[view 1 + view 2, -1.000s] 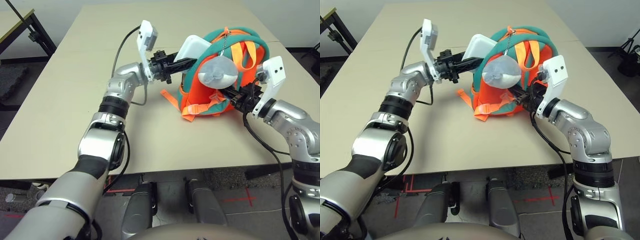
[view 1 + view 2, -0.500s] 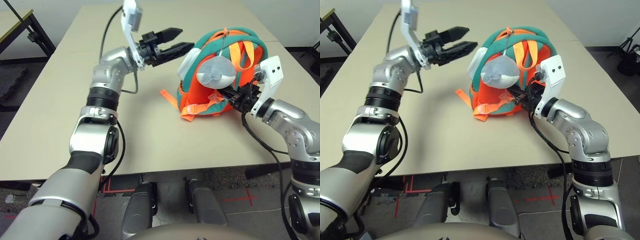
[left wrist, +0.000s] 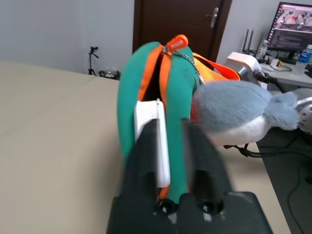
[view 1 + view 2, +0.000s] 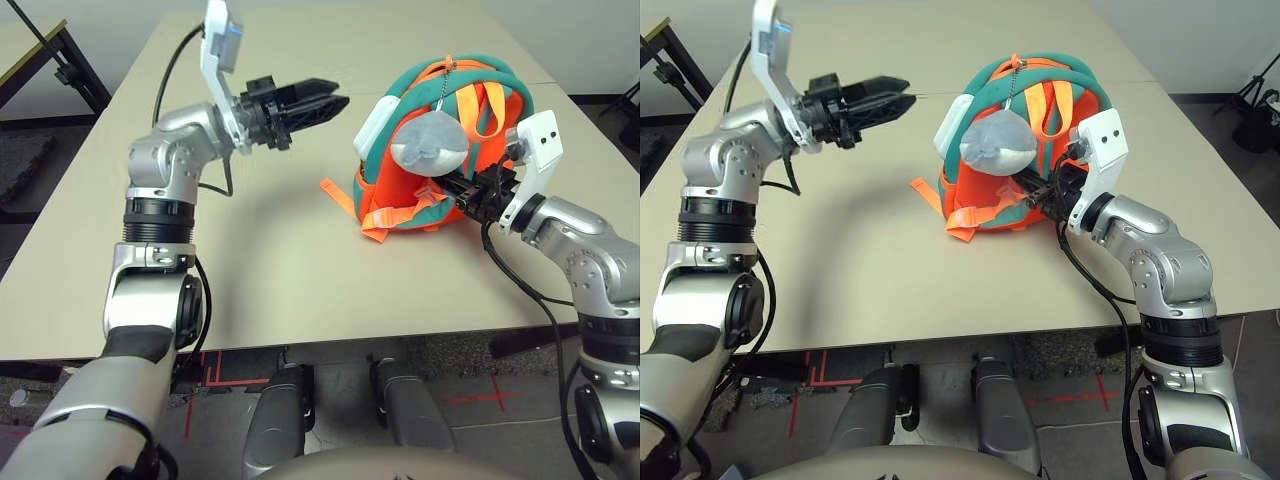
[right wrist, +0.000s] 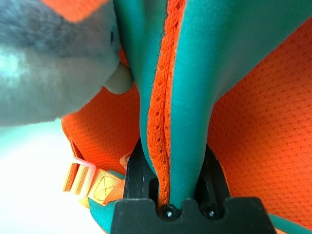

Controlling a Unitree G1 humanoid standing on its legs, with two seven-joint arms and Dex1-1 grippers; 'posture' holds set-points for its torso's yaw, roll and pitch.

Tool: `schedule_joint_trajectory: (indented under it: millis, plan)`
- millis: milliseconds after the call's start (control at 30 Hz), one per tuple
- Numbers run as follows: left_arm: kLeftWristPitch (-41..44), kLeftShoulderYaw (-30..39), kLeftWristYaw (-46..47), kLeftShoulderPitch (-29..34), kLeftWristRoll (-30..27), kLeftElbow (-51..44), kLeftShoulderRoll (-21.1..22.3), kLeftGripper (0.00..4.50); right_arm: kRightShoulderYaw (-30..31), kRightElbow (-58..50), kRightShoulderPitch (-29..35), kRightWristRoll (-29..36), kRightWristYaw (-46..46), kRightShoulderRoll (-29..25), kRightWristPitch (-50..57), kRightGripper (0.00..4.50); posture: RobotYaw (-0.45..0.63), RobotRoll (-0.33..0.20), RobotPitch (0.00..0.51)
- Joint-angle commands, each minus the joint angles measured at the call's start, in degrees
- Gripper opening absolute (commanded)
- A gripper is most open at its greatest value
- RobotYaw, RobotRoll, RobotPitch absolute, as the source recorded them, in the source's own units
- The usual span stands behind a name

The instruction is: Put the pencil case into the backpack and zip it.

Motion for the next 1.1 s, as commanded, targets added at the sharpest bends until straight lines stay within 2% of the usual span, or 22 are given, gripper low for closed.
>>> schedule_joint_trajectory:
  millis: [33,667,1100]
  plan:
    - [0.30,-1.71,0.33,0.96,0.63,-1.10,-0.72,0.00,1.59,1.65,0.80,-1.10,0.20,0.18,1.08,0.24,-0.19,0.000,0.145]
    - [-5.29,-4.35,1.39,-1.74,6.02,9.09,-3.00,0.00,1.31,1.15,1.38,-1.09,0.11,0.09,1.00,0.24,-0.20,0.000,0.144]
    - [-15.24,-6.03,1.75,-9.79,12.23,27.89,-12.03,0.00,1.45,1.26,1.38,-1.25,0.19,-0.10,0.84,0.24,-0.20,0.000,0.147]
